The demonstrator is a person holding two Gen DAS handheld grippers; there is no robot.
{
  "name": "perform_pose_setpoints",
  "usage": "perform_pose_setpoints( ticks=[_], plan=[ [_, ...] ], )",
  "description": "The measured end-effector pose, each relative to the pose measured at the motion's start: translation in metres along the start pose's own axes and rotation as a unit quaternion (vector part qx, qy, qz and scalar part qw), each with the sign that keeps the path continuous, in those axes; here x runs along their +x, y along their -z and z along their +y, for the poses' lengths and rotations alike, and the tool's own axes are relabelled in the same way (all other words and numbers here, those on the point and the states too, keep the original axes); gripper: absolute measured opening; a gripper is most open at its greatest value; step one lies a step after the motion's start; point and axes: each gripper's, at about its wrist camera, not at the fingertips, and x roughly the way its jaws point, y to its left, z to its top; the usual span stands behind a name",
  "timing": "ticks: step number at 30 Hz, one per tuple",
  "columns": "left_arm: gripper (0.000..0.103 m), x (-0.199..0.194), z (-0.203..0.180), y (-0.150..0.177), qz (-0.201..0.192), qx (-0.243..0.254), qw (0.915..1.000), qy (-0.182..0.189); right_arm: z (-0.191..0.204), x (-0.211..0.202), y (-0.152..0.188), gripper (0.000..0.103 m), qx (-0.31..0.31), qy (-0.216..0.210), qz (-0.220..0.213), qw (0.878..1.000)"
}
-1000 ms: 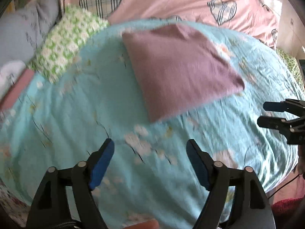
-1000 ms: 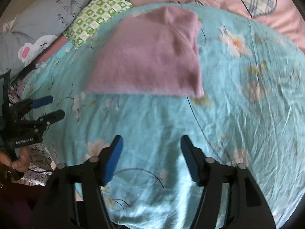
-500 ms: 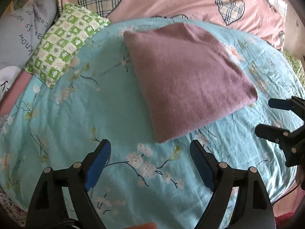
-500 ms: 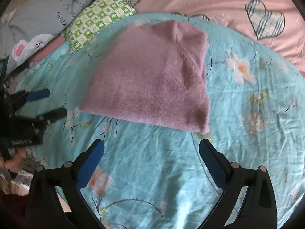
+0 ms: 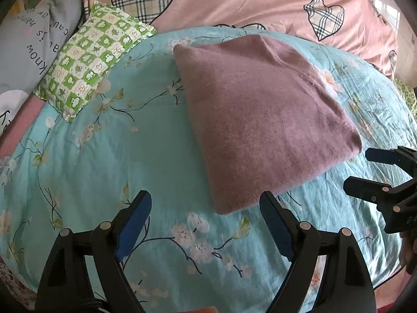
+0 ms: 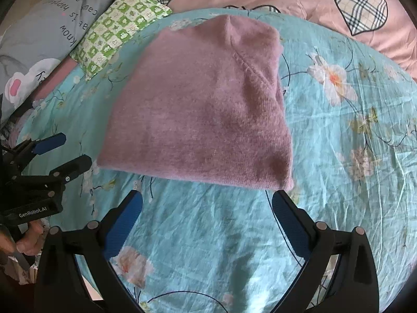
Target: Fold small clothes
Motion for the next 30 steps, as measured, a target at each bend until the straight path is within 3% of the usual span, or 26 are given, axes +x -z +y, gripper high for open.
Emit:
perform_pose_setpoints(
  ticks=[30],
  plan=[
    [0.085, -0.006, -0.003, -0.015, -0.03, -0.012, 0.9994, -0.012, 0.003, -0.011, -0.017, 0.1, -0.014, -0.008, -0.035, 0.999]
  ],
)
